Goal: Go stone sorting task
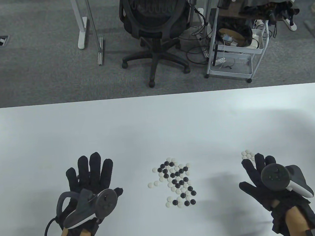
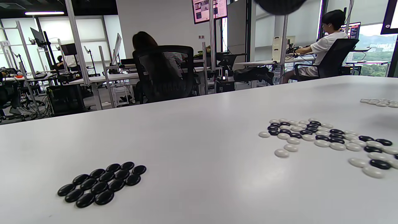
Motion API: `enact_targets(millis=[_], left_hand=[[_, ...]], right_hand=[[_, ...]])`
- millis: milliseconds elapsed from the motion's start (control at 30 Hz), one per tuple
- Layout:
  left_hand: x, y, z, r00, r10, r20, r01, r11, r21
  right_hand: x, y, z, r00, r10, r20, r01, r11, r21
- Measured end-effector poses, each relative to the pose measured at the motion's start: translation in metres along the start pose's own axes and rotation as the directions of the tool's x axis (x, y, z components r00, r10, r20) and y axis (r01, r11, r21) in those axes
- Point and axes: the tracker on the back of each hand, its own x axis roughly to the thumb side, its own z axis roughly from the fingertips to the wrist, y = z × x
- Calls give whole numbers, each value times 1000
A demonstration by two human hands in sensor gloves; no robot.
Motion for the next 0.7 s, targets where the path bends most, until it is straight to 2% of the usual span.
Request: enact_targets(millis=[133, 400, 700], left_hand=[[-3, -15, 1, 1000, 10, 0, -10, 1000, 17], [-9, -38, -4, 1000, 18, -3, -18, 1000, -23], [-7, -50, -6, 999, 35, 30, -33, 998, -62]], right_hand=[[0, 3, -3, 1000, 5, -4, -5, 1000, 11], [1, 7, -8, 1000, 16, -6, -16, 1000, 19], [0, 11, -11, 1000, 29, -9, -29, 999, 28]])
